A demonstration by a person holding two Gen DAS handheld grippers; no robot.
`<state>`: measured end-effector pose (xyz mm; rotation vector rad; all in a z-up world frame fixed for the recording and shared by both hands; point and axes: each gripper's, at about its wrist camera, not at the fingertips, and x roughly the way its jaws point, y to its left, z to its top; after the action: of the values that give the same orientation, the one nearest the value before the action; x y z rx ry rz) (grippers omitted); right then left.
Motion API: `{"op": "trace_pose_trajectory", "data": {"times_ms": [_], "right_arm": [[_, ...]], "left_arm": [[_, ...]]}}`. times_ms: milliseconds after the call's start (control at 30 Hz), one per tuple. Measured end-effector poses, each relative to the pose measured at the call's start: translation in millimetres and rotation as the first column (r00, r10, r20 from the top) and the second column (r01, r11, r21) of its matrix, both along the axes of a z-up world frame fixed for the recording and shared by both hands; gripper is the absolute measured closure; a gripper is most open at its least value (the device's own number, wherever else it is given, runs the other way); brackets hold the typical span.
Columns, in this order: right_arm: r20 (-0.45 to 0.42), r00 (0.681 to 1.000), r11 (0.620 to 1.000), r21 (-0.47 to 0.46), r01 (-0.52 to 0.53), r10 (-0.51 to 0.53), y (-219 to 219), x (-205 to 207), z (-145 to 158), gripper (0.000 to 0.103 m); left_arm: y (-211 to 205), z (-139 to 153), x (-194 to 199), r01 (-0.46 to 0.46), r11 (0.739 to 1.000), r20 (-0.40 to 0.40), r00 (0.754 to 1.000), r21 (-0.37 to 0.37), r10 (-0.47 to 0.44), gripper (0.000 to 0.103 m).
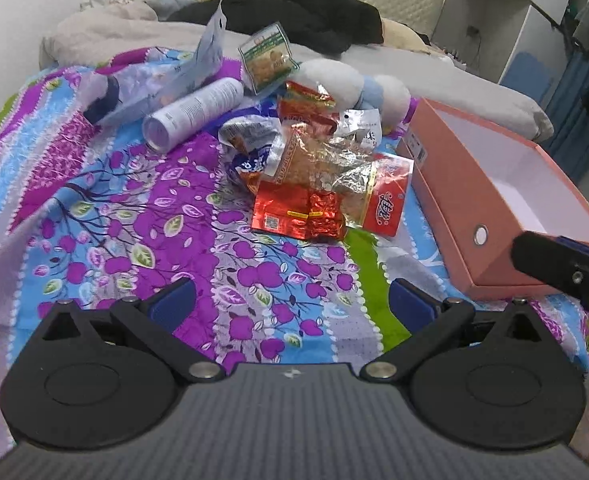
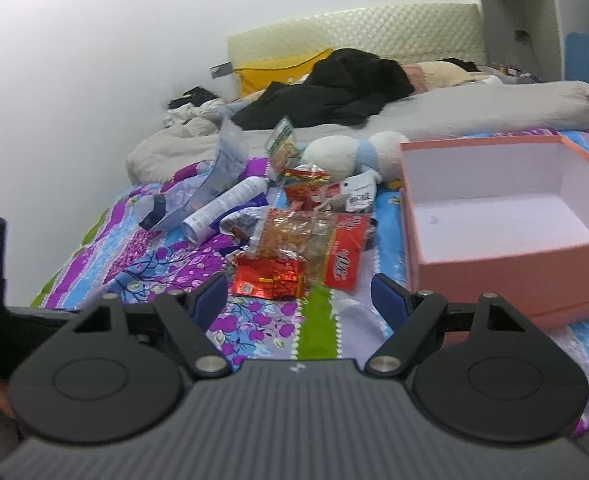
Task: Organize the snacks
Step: 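Reach both grippers into the snack pile toward the packets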
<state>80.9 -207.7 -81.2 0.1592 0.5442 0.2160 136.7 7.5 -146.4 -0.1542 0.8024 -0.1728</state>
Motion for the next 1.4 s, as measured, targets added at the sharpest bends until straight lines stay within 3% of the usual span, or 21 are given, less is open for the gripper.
{"op": "trace_pose_trajectory", "data": {"times_ms": [200, 367, 500, 767, 867, 1067, 1233, 1400], "right_arm": [[-0.029, 0.998, 0.998, 0.000, -0.063, 0.063, 15.6, 32.4, -9.4, 0.022], [-0.060, 0.995, 0.997, -0.019, -0.081, 0.079, 26.3, 62.0, -22.3, 0.023], [-0.075, 0.996, 0.997, -0.047, -0.061, 0.057, 28.7, 90.7, -32.1, 0.023], [-0.128, 0.991, 0.994, -0.106, 0.035, -0.049, 23.9, 143.5, -56.4, 0.025], [-0.155, 0.985, 0.992, -0.108, 0.065, -0.081, 20.6, 161.7, -66.4, 0.027], [-0.200, 0.971, 0.987, -0.123, 0.108, -0.131, 17.9, 182.4, -85.3, 0.029], [-0.239, 0.959, 0.984, -0.130, 0.124, -0.152, 12.9, 196.6, -100.3, 0.029], [-0.270, 0.955, 0.992, -0.074, 0.103, -0.120, 9.5, 202.2, -110.3, 0.029]], "left_arm": [[10.0, -20.3, 26.6, -0.016, 0.998, -0.022, 1.000, -0.055, 0.015, 0.001], [18.1, -36.1, 51.9, -0.013, 0.995, -0.034, 0.999, -0.099, 0.009, 0.011], [18.0, -47.7, 74.1, 0.009, 0.990, -0.030, 0.999, -0.144, -0.014, 0.016], [3.2, -67.5, 114.9, 0.095, 0.969, -0.031, 0.994, -0.227, -0.104, 0.039], [-3.2, -71.5, 124.6, 0.131, 0.960, -0.026, 0.990, -0.248, -0.141, 0.041], [-14.8, -79.9, 140.2, 0.165, 0.955, -0.026, 0.984, -0.246, -0.177, 0.044], [-27.8, -83.2, 145.0, 0.197, 0.966, -0.008, 0.979, -0.166, -0.201, 0.044], [-37.6, -88.4, 149.5, 0.192, 0.975, -0.008, 0.981, -0.108, -0.194, 0.044]]}}
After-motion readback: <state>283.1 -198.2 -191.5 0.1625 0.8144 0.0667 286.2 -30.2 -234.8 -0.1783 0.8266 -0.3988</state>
